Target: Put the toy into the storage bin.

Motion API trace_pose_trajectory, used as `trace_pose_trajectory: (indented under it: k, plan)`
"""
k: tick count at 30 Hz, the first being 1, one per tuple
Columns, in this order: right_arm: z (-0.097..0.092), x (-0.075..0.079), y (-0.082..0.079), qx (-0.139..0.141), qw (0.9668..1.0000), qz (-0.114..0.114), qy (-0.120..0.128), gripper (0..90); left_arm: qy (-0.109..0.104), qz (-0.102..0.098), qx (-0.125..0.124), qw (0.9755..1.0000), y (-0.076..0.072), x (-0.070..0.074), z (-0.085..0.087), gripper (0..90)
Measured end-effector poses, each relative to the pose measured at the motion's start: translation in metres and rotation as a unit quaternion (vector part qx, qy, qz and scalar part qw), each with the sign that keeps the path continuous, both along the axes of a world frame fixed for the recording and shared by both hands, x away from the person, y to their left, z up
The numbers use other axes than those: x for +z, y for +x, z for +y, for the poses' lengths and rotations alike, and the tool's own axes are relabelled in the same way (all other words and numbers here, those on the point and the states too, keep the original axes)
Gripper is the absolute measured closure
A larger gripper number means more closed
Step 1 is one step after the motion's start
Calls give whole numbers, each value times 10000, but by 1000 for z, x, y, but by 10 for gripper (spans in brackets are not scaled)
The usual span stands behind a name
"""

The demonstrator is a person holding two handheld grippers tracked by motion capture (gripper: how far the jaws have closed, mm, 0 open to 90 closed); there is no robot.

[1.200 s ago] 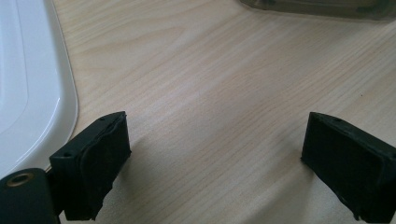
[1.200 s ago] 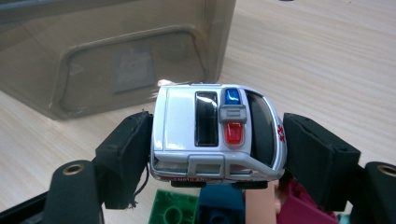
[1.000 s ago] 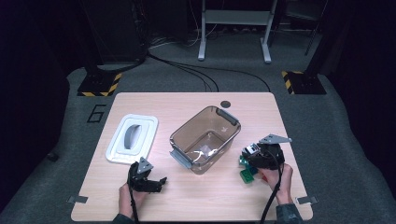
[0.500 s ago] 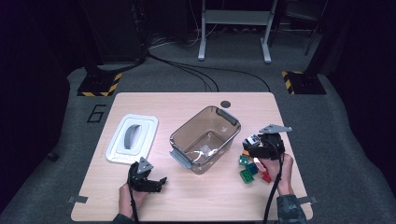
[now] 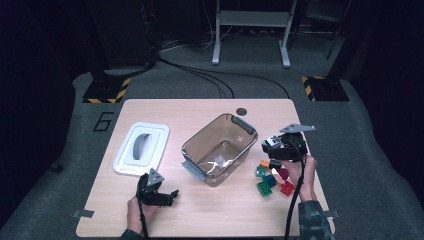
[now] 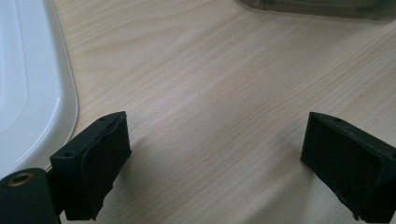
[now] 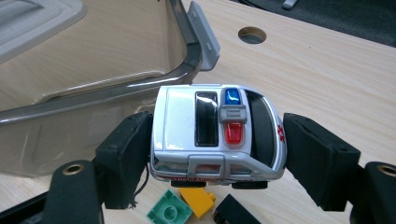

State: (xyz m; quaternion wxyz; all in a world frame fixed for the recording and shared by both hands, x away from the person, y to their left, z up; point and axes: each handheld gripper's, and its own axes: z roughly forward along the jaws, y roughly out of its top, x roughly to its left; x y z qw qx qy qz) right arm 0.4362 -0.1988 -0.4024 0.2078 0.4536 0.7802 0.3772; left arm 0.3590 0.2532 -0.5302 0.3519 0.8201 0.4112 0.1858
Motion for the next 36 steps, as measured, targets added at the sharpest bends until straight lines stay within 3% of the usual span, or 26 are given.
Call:
trace_pose_trajectory:
  k: [19, 28, 36]
  plan:
    - [3, 24, 23, -5, 10000, -12, 12, 252, -13, 21, 7, 10000, 0, 0, 0, 76]
    - [29, 39, 30, 307, 9995, -34, -67, 251, -23, 4, 14, 10000, 0, 0, 0, 76]
    - [55, 36, 35, 560, 9983, 94, -141, 251, -20, 12, 8, 10000, 0, 0, 0, 76]
